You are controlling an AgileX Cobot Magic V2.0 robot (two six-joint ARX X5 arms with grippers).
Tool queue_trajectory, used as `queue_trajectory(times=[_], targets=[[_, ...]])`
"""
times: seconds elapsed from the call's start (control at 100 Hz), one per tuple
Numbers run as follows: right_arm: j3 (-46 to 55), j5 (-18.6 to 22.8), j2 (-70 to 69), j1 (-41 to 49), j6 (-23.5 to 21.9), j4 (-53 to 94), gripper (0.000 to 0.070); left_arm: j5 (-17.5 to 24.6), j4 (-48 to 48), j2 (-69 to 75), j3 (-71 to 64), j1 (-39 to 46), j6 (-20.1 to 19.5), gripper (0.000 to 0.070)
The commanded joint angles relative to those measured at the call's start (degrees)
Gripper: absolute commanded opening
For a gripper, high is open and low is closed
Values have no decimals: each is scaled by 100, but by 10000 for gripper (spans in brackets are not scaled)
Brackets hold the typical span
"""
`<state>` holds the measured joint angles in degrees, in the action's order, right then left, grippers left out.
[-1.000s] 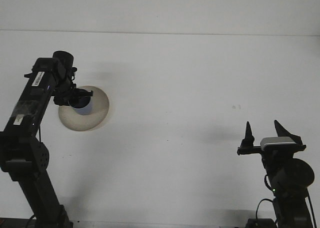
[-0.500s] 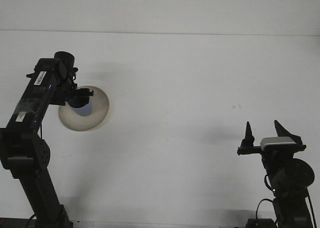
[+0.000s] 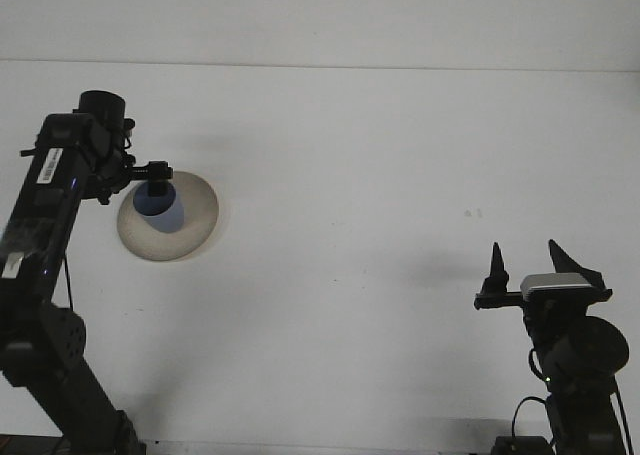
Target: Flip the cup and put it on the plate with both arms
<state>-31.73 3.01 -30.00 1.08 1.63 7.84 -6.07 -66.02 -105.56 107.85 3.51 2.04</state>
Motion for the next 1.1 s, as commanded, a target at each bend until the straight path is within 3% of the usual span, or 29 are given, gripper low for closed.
queue_trajectory(times=[0.0,0.16,0.34,0.61,1.09], targets=[[-17,0,-4,13,-74,-55,564,-9,-13,210,173,24,-24,585],[-17,0,-4,13,-74,-55,564,101,42,894,168,22,22,585],[-17,0,-4,13,-74,-55,564,804,402,1655,-72,22,57,585],[-17,0,-4,13,-74,-55,564,802,1582,3279,-1902,-184,50,585],[-17,2,-4,13,-76,-52,564,804,4231,6704,-6000,-667,-420,583]])
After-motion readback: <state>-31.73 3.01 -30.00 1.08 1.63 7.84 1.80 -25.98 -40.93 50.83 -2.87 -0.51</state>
